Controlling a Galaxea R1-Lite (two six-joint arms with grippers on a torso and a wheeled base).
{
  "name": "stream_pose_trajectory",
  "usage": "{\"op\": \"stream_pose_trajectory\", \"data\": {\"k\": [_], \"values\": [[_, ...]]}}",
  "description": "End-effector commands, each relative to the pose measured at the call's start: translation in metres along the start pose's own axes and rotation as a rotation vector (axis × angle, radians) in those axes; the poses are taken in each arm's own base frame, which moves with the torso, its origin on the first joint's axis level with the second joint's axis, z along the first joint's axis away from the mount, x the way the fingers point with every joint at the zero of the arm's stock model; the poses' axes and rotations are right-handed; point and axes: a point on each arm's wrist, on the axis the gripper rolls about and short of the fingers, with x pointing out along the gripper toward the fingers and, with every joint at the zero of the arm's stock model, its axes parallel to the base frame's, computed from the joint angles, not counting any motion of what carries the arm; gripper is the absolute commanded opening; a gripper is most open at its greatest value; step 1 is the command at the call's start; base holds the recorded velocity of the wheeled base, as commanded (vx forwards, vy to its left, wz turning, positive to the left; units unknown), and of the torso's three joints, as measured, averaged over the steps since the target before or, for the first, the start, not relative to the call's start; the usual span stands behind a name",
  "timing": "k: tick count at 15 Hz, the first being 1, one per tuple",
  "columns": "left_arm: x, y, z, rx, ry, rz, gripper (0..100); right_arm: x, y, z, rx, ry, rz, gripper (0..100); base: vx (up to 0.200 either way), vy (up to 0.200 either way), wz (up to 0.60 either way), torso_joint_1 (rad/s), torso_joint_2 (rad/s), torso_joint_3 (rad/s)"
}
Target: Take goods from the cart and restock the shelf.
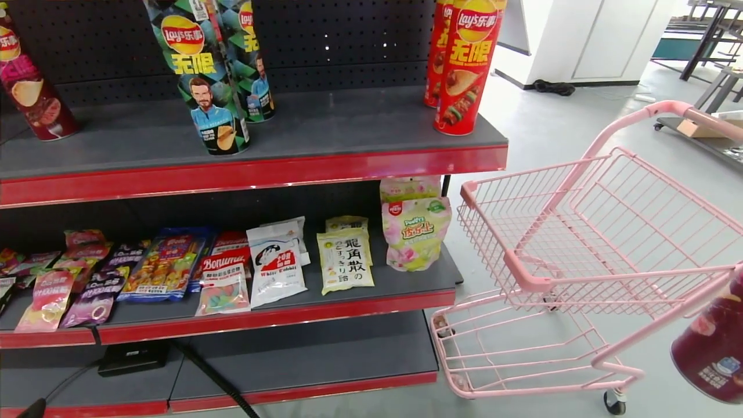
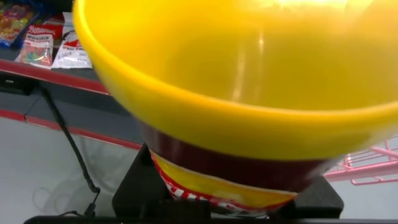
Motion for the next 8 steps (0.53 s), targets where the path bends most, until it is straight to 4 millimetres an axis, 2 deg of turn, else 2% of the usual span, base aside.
{"op": "stream_pose_trajectory", "data": {"k": [1, 8], "values": [[-0.0002, 0.0001, 0.0003, 0.0, -0.002, 0.0, 100, 0.0024, -0.0004, 0.0025, -0.003, 0.003, 0.001, 0, 0.0, 0.0, 0.0, 0.144, -0.5, -0.354], [-0.0023, 0.0, -0.0001, 0.0, -0.011, 0.003, 100, 0.0048, -0.0011, 0.0069, -0.005, 0.0, 0.002, 0, 0.0, 0.0, 0.0, 0.18, -0.55, -0.373]]}}
